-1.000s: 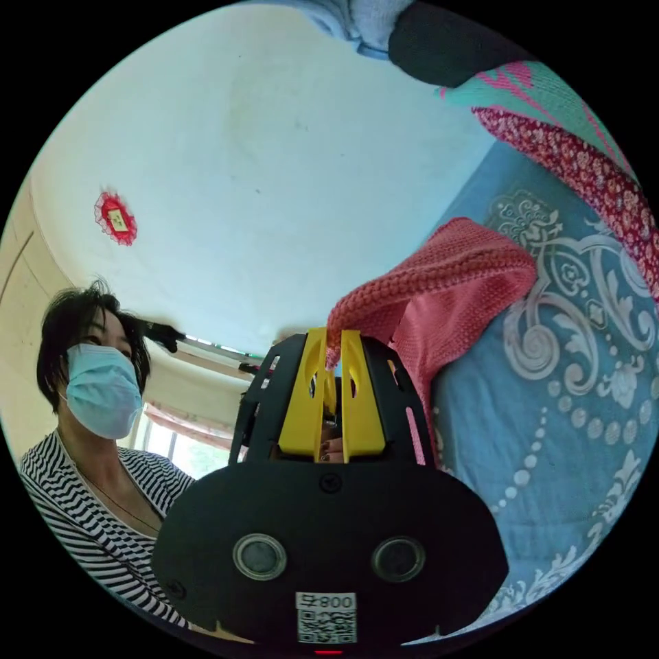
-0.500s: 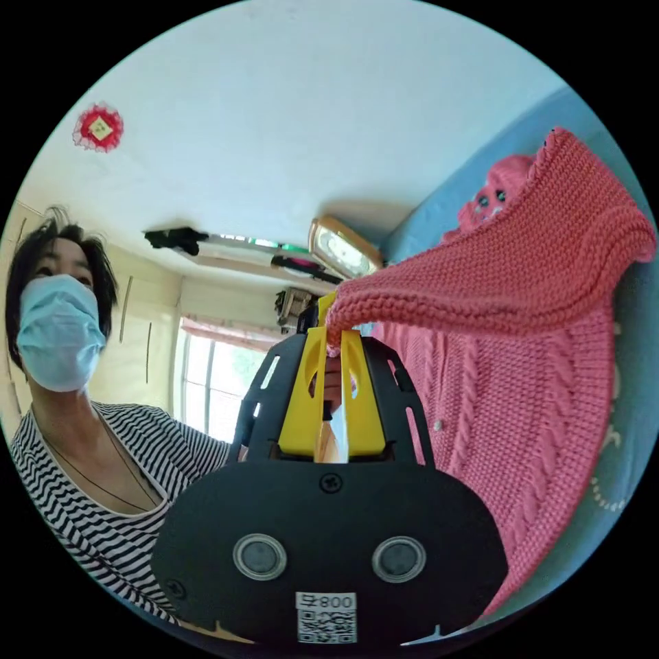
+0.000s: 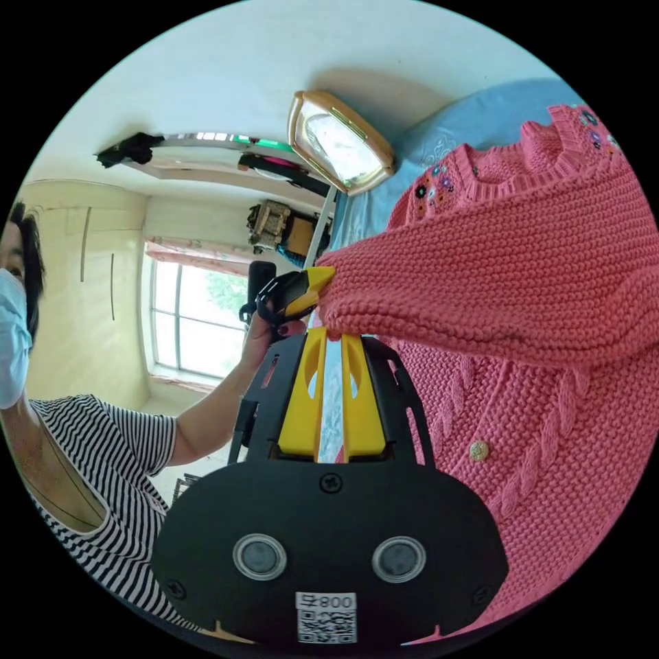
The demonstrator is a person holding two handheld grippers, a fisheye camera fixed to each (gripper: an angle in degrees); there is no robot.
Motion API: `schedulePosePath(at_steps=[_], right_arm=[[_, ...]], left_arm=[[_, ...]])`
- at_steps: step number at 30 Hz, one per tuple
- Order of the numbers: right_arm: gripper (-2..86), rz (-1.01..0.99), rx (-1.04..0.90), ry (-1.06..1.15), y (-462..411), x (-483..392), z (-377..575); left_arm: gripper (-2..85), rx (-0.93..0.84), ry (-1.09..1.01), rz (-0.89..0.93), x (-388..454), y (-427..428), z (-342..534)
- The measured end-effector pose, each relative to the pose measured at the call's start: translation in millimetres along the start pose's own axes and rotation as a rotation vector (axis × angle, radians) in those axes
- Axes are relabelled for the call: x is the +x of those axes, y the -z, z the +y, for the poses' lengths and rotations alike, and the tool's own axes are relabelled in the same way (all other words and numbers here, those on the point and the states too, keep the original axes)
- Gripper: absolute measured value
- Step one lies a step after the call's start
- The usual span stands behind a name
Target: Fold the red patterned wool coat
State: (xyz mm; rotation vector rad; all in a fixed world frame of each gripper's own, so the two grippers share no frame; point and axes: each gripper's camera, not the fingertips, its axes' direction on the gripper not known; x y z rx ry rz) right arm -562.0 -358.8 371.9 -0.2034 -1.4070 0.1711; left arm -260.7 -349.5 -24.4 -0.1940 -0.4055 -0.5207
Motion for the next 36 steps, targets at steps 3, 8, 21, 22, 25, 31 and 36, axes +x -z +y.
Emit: schedulePosePath(at_steps=[3,8,21,22,25,31,36], right_arm=[[1.1,0.056,-0.045,0.009,-34.1,-15.4,-21.2],[0.6,0.175,-0.149,0.028,-91.5,-39.1,-51.7],[0.1,0.257,-0.178,0.124,-162.2,-146.5,-106.8],[0.1,0.297,-0.143,0.137,-163.3,-157.9,-114.0],[0.1,0.406,-0.125,0.171,-177.0,-180.4,-134.1],[0.1,0.642,-0.195,0.296,-229.0,-221.5,-152.9],[0.1,0.805,-0.209,0.428,-264.2,-261.5,-157.4]], left_arm=[[3.5,-0.010,0.012,-0.024,-31.1,6.0,13.4],[3.3,-0.055,0.053,-0.145,-87.7,8.8,38.0],[3.3,-0.075,0.062,-0.319,-161.3,34.0,116.4],[3.4,-0.061,0.083,-0.285,-171.8,37.6,124.6],[3.8,-0.001,0.083,-0.300,-183.8,52.1,146.5],[3.1,0.178,0.012,-0.397,-184.6,82.3,199.0],[1.8,0.096,-0.027,-0.492,-197.3,68.7,206.6]])
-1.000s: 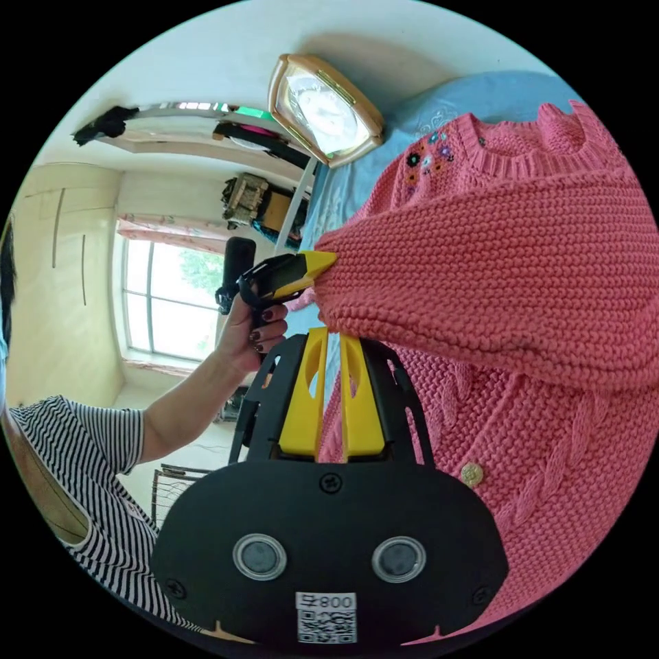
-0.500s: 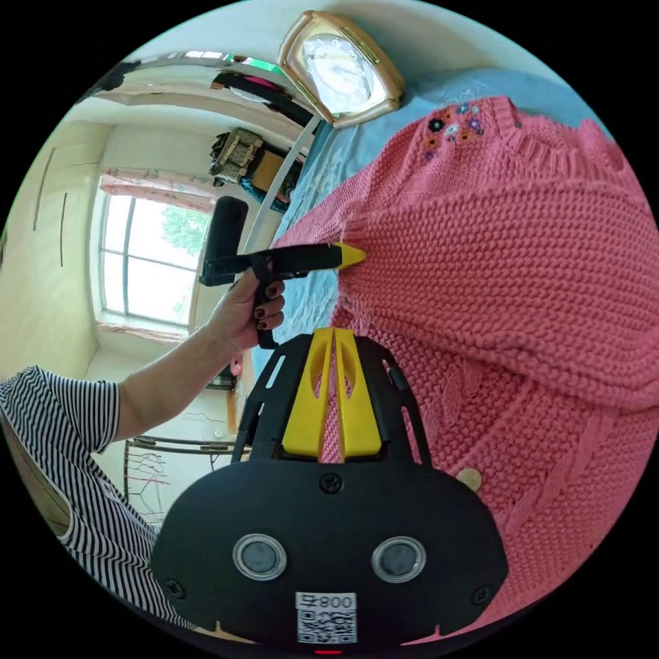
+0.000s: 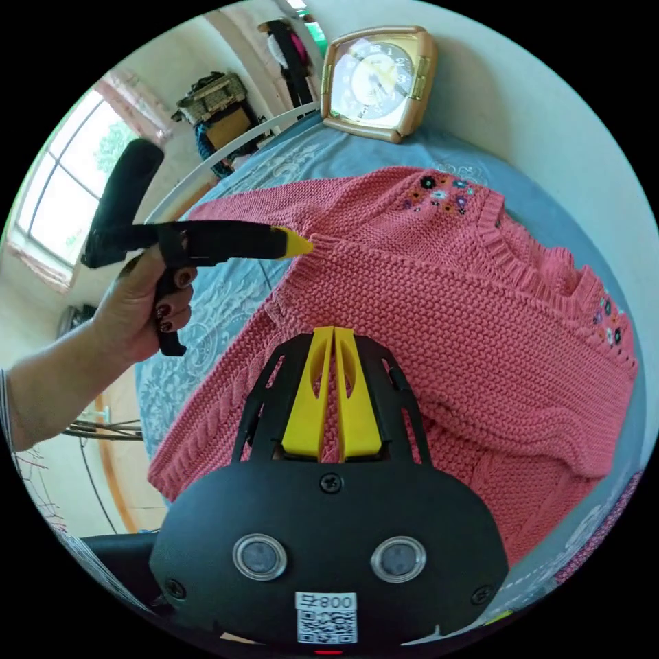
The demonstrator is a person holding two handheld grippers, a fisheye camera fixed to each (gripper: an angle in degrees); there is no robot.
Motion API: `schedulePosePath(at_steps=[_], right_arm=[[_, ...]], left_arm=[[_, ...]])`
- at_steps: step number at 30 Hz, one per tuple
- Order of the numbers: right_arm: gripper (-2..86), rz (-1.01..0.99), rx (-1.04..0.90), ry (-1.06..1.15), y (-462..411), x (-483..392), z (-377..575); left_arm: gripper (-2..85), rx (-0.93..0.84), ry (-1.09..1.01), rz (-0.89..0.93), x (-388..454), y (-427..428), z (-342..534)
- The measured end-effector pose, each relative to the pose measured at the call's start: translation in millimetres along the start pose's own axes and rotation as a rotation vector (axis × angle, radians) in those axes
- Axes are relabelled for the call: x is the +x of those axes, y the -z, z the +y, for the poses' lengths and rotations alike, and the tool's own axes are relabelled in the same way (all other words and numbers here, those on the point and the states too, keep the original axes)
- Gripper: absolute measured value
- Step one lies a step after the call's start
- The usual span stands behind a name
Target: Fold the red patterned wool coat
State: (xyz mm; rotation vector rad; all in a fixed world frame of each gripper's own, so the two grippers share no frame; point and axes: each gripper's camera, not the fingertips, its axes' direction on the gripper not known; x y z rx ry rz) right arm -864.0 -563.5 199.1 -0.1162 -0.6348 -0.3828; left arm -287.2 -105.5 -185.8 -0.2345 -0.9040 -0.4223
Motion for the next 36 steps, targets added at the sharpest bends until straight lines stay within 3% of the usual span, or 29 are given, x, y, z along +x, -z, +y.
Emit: schedulePosePath(at_steps=[2,9,17,20,26,31,36], right_arm=[[0.1,0.034,0.005,0.007,1.2,-10.4,-8.7],[0.1,-0.033,-0.052,-0.018,10.0,-13.5,-44.6],[0.1,-0.167,0.055,-0.084,31.7,8.1,-88.6],[0.1,-0.186,0.055,-0.081,22.2,16.6,-110.0],[0.1,-0.219,0.002,-0.102,-8.4,38.7,-135.8],[0.2,-0.261,0.015,-0.113,-19.9,63.5,-136.5],[0.5,-0.294,0.013,-0.130,-25.6,91.2,-130.6]], left_arm=[[1.1,-0.082,-0.007,-0.025,-14.7,-15.1,7.5],[1.8,0.118,0.131,-0.005,-60.7,48.9,76.0],[8.0,0.573,0.797,-0.079,-212.4,170.5,213.2],[8.8,0.675,0.929,-0.086,-242.3,190.0,237.7],[6.9,0.558,0.946,-0.239,-265.9,203.3,233.5],[4.7,0.567,0.931,-0.169,-269.7,212.3,236.5],[3.6,0.648,0.718,-0.042,-235.1,228.4,220.2]])
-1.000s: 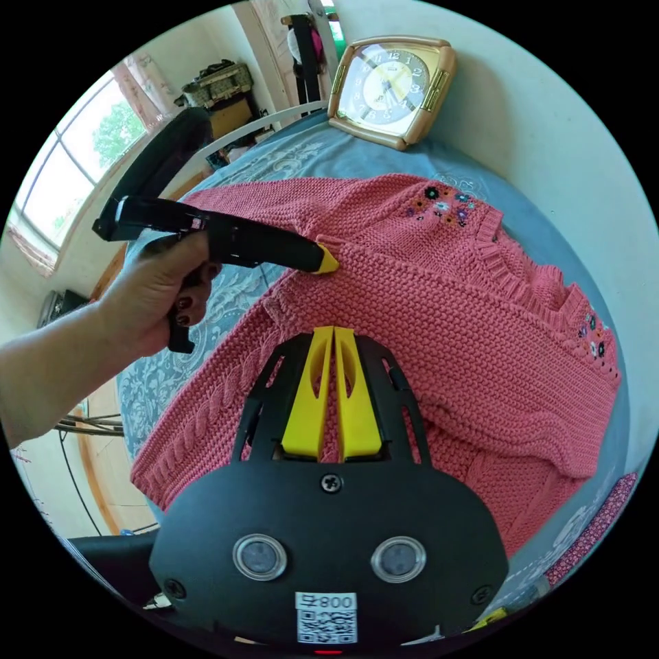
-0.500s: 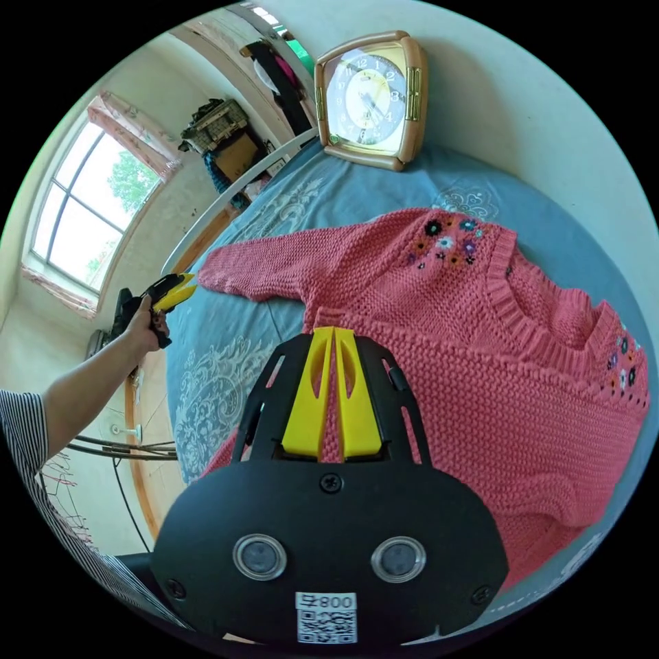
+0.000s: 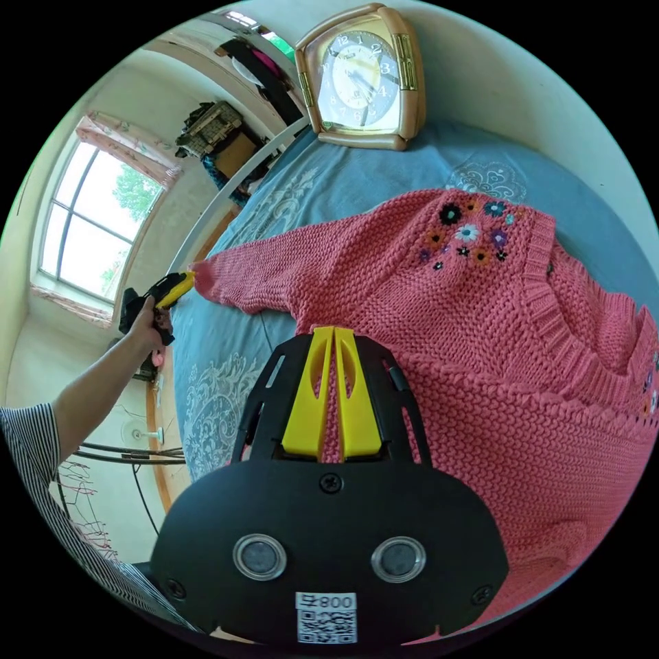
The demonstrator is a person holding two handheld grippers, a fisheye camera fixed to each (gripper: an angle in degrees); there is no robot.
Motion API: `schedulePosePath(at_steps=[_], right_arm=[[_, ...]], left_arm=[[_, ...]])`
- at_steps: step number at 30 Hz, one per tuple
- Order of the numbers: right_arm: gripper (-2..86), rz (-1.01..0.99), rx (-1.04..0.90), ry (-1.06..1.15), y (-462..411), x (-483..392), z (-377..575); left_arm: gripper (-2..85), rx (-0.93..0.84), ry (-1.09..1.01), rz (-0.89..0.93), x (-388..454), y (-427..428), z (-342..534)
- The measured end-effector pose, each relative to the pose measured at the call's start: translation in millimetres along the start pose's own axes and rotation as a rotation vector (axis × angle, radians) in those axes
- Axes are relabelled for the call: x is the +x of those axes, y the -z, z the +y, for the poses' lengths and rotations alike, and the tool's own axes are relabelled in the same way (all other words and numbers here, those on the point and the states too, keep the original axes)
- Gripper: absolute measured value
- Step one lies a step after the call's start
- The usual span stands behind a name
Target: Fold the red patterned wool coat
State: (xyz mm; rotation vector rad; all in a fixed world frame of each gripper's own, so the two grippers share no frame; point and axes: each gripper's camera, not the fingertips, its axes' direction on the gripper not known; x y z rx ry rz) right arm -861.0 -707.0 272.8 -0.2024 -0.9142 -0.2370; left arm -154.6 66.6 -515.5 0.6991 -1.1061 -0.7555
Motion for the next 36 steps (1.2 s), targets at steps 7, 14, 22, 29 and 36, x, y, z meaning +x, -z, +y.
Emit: schedulePosePath(at_steps=[7,14,22,29,36], right_arm=[[2.9,-0.291,0.141,-0.090,39.0,60.8,10.6],[8.3,-0.551,0.139,-0.140,37.7,117.2,11.3],[9.5,-0.619,0.097,-0.291,23.7,195.8,45.5],[5.2,-0.653,0.068,-0.263,29.7,236.8,65.4],[3.0,-0.622,0.202,-0.193,102.4,287.3,106.2]], left_arm=[[2.8,-0.283,-0.465,0.193,134.7,-35.1,56.6],[2.6,-0.430,-0.638,0.134,210.6,-58.0,115.1],[2.4,-0.452,-0.788,0.050,290.1,-50.9,145.2],[2.3,-0.458,-0.863,0.022,369.8,-43.8,164.1],[2.1,-0.414,-0.951,0.132,469.8,-39.1,183.9]])
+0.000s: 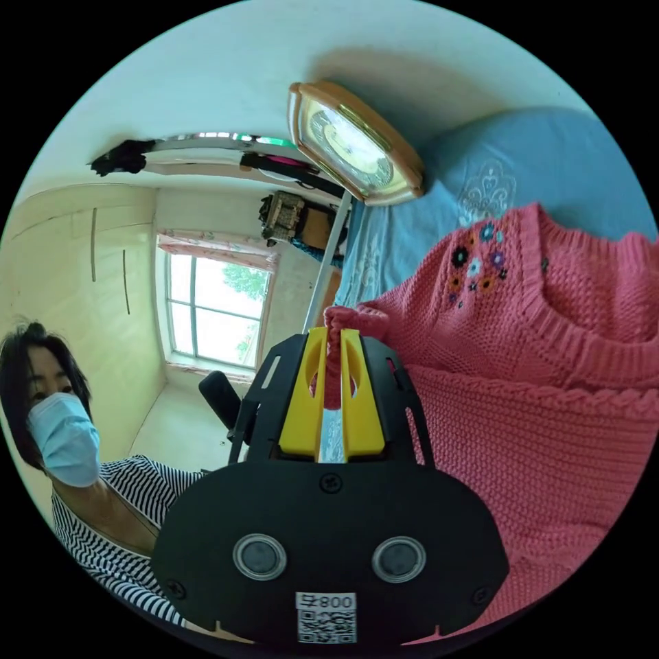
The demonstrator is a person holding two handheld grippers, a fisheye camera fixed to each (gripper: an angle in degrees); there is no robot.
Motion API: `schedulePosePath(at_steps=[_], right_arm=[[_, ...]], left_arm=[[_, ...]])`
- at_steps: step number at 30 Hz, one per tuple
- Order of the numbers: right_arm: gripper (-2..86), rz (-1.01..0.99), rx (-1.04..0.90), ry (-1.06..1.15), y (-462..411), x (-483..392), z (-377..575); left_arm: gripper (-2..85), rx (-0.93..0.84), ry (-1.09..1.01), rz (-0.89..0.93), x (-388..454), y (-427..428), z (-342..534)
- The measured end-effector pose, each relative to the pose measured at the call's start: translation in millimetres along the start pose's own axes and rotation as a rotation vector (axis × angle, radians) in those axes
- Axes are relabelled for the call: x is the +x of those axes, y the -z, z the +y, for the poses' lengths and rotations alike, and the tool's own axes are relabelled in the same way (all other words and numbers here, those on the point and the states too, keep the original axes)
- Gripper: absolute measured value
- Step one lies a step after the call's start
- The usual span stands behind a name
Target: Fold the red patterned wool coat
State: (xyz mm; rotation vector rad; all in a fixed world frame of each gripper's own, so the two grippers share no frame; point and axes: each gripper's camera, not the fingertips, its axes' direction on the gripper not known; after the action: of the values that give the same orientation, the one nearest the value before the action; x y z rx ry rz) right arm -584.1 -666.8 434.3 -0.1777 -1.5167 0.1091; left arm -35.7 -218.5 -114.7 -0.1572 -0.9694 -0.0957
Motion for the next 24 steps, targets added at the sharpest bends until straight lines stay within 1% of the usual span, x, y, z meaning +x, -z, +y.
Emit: schedulePosePath(at_steps=[6,10,16,20,24], right_arm=[[2.7,0.085,0.079,0.080,104.3,2.7,42.3],[2.6,0.148,0.142,0.035,165.7,28.2,97.4],[2.6,0.132,0.237,-0.095,227.9,80.8,173.1],[2.5,0.157,0.268,-0.111,257.2,96.4,207.3],[2.6,0.203,0.287,-0.145,286.0,120.2,238.6]], left_arm=[[2.0,0.007,-0.096,0.155,81.6,-26.8,-55.4],[2.1,-0.065,-0.136,0.252,134.9,-57.5,-77.1],[2.0,-0.173,-0.176,0.301,194.3,-90.0,-100.3],[1.9,-0.214,-0.213,0.339,228.5,-106.6,-118.4],[2.1,-0.245,-0.242,0.340,254.9,-124.8,-131.9]])
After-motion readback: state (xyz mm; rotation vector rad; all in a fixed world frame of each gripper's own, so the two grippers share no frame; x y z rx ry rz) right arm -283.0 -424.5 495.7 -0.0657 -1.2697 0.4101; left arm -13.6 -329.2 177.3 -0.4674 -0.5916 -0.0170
